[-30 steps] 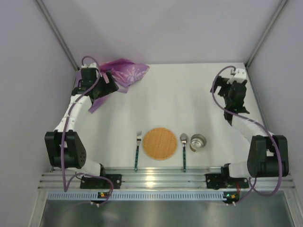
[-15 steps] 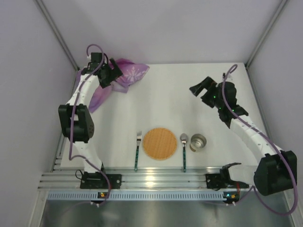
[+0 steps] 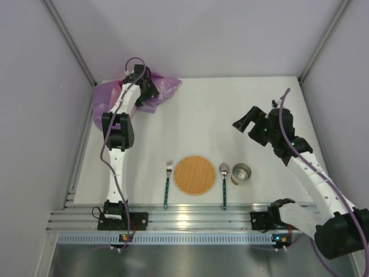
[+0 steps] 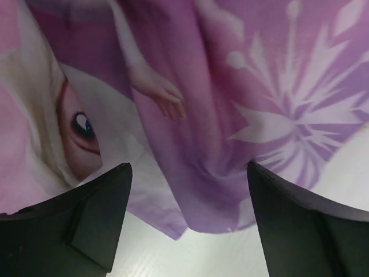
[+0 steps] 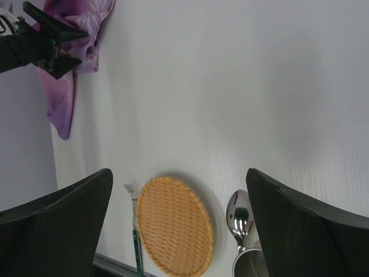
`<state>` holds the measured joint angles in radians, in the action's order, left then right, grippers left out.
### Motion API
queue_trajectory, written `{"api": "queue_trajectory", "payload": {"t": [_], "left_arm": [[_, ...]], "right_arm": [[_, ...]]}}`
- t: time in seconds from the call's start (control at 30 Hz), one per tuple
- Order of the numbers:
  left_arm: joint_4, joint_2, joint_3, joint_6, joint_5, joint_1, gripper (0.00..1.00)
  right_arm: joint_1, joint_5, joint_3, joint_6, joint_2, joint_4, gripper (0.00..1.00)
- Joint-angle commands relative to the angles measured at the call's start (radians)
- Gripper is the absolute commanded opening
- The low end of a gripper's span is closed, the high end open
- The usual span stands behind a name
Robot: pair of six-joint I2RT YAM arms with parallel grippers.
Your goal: Set the dinner table for one person
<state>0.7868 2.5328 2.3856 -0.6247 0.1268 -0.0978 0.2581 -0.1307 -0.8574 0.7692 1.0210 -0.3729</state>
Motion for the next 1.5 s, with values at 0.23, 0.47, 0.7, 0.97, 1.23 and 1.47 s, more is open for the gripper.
{"api": "queue_trajectory", "payload": {"t": [0.23,0.47,0.7,0.97,1.23,1.47], "left_arm": [[0.0,0.083,0.056,0.078,0.011,-0.031,0.56],[0.0,0.103,0.061,0.128,-0.091,-0.106,0.0],[-0.027,-0.054,-0.149,0.264,-0.197,-0.302,0.0],[-0.084,-0.255,-0.382,0.123,-0.286,-0.5,0.76],[-0.052,-0.313,-0.253,-0.046,-0.293,-0.499,0.98],[-0.069,-0.534,-0.446,-0.064,-0.24,-0.416,0.98]], "right_arm": [[0.001,0.009,-0.003,-0.051,0.059,-0.072,1.0],[0.001,0.005,-0.026,-0.097,0.097,-0.073,1.0],[0.001,0.003,-0.149,-0.169,0.201,-0.069,1.0],[-0.014,-0.076,-0.321,-0.202,0.424,-0.047,1.0],[-0.055,-0.165,-0.313,-0.171,0.533,-0.054,0.98],[-0.097,-0.194,-0.249,-0.148,0.603,-0.037,0.98]]}}
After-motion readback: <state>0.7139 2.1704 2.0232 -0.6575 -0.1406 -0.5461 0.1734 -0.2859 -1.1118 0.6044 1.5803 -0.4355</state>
